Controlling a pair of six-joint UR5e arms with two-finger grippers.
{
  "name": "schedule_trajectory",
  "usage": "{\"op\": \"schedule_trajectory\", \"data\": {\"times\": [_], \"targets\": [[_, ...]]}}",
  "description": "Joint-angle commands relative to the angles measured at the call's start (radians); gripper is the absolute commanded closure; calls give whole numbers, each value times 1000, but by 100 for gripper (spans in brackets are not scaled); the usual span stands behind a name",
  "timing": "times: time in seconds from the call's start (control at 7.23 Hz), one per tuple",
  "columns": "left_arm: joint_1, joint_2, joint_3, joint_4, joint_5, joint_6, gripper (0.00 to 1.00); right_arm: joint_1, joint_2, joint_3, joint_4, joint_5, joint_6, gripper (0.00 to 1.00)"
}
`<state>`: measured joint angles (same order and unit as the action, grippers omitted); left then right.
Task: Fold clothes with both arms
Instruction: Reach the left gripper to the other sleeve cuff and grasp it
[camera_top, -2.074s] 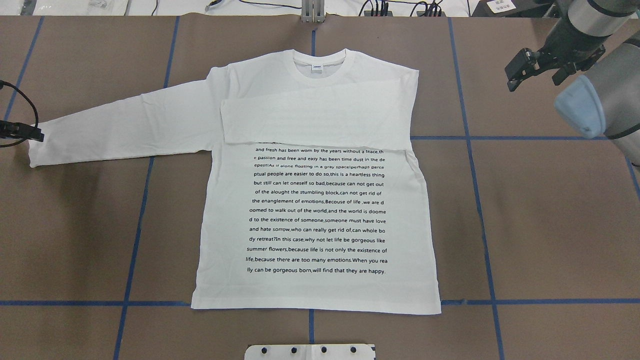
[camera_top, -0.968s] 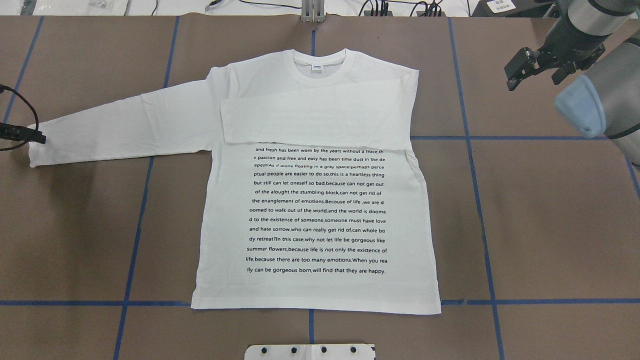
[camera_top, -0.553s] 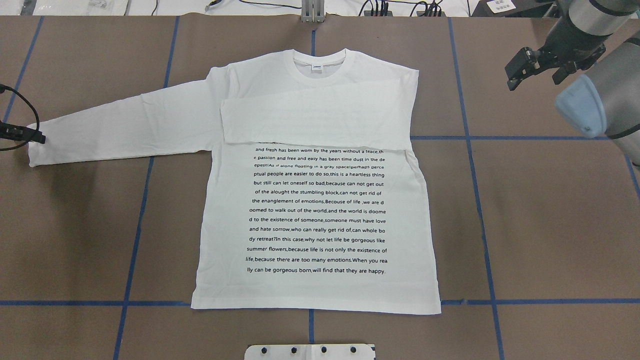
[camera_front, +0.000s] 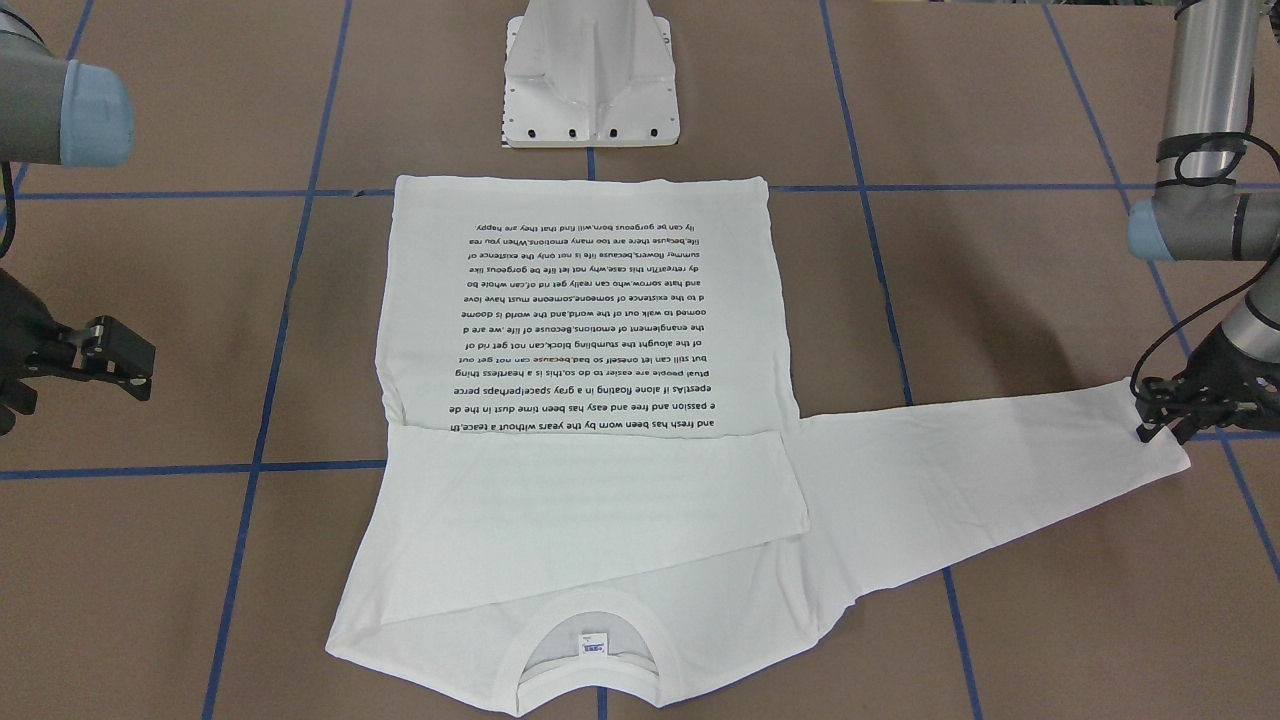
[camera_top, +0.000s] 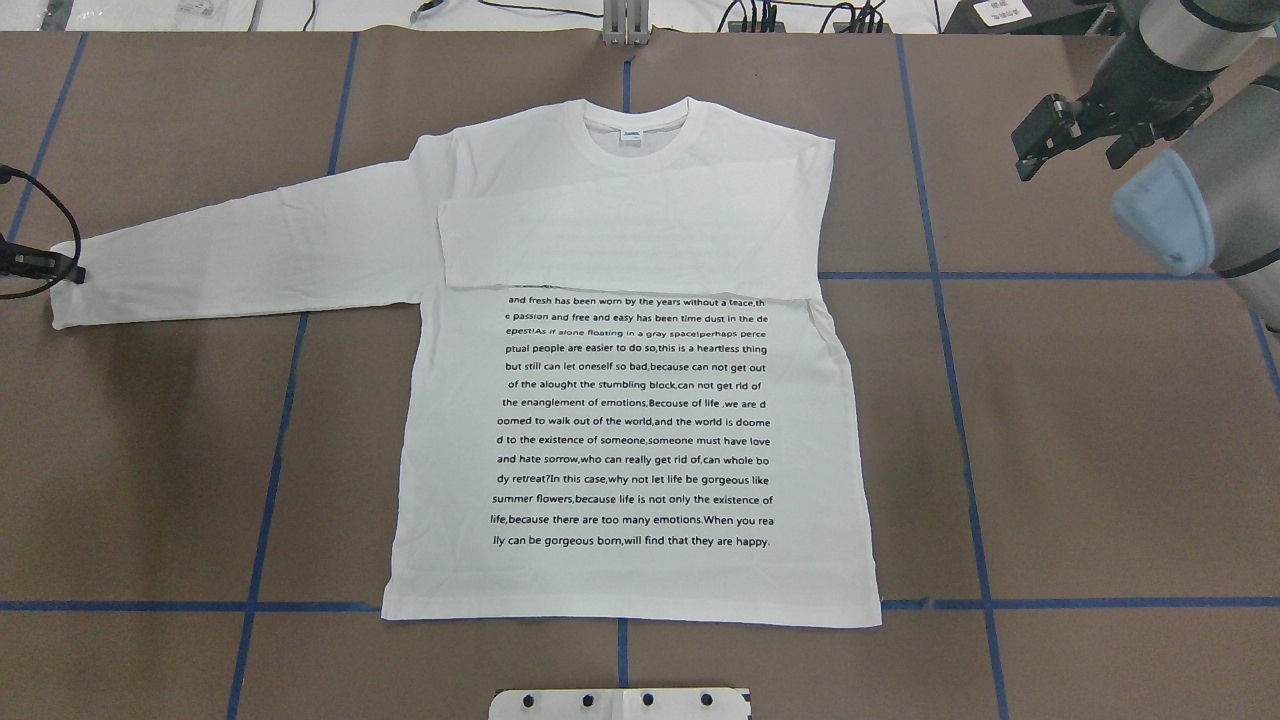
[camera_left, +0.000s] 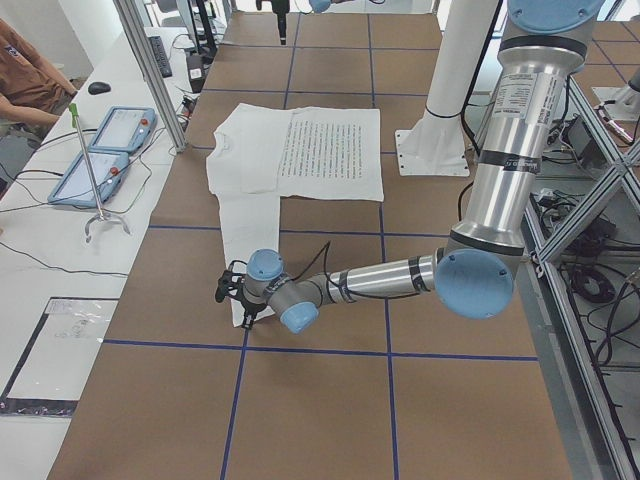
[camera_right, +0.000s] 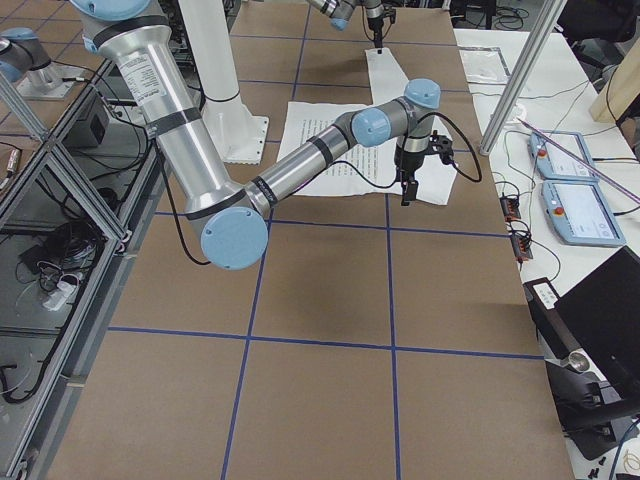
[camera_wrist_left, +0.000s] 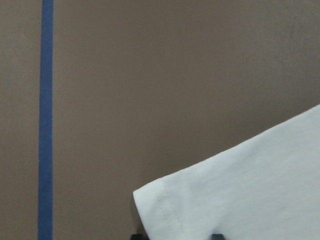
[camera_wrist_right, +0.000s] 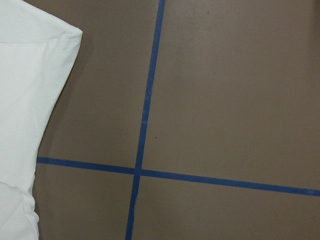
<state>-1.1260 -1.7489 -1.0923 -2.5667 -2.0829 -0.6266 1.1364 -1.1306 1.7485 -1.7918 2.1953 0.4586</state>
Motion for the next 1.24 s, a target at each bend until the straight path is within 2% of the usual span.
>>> {"op": "schedule_trajectory", "data": {"times": [0.0, 0.14, 0.28, 0.83, 1.11], "targets": [[0, -1, -23, -1, -3, -1, 79, 0, -5, -1, 0, 0, 0, 0], [0, -1, -38, 2, -19, -2, 92, 0, -6, -3, 0, -2, 0, 0], [0, 0, -69, 6, -79, -39, 100, 0, -6, -4, 2, -2, -2, 0], [35, -29, -199, 31, -117, -278, 100, 0, -55, 0, 11, -3, -2, 0], [105, -186, -233, 161, -117, -451, 100, -1, -96, 6, 17, -5, 8, 0]]}}
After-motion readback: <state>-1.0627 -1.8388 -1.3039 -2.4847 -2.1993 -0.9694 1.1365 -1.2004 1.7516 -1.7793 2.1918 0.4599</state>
